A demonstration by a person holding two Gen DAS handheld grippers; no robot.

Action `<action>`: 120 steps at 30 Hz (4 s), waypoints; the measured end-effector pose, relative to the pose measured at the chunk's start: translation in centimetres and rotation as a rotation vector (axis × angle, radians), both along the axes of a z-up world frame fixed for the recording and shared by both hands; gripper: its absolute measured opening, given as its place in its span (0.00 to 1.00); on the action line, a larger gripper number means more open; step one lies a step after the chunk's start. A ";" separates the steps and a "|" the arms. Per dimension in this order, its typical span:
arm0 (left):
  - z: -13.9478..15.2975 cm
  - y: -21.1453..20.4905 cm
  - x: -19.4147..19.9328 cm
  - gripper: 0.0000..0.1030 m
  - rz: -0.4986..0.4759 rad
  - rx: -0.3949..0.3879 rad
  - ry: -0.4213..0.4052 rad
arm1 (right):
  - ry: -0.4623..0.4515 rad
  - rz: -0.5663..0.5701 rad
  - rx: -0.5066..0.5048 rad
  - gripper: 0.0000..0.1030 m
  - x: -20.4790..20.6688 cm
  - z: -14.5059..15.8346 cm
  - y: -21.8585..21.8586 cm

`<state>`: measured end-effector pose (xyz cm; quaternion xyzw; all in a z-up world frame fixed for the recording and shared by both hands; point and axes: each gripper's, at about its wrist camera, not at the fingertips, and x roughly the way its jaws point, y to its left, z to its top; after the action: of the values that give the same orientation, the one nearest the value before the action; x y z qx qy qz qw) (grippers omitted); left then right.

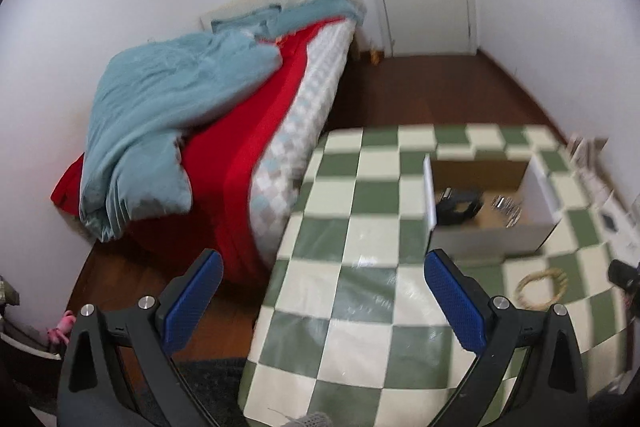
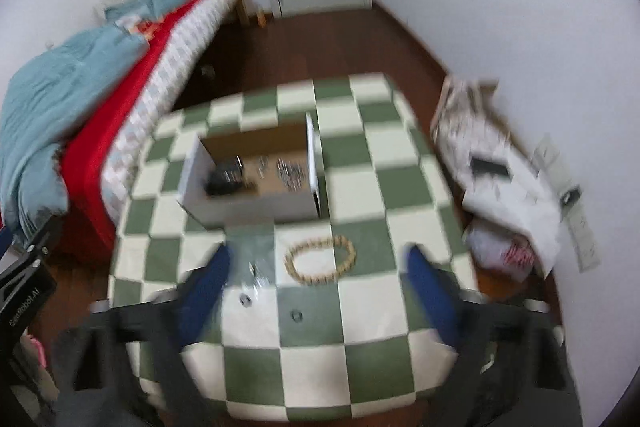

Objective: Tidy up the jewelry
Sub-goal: 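Move the right tool to the wooden bead bracelet and close on it, then lift the bead bracelet with the right tool and carry it over the box, then lower the bead bracelet into the box and open the right tool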

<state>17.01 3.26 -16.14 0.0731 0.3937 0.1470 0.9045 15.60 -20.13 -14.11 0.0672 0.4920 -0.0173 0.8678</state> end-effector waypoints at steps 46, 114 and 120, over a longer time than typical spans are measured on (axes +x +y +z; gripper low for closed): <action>-14.7 -12.1 5.7 0.69 -0.283 -0.209 0.362 | 0.186 -0.097 -0.037 0.09 4.2 -15.9 -6.7; -3.9 -3.3 16.1 0.08 -0.236 -0.411 0.206 | 0.035 0.175 0.117 0.09 15.7 -3.1 2.4; -5.6 -3.3 17.1 1.00 -0.189 -0.352 0.249 | 0.162 0.193 0.112 0.63 17.1 -6.6 2.4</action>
<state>34.08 -0.06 -21.72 -0.0319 0.5133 -0.0194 0.8574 32.68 -17.75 -20.68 0.0662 0.5648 0.0884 0.8178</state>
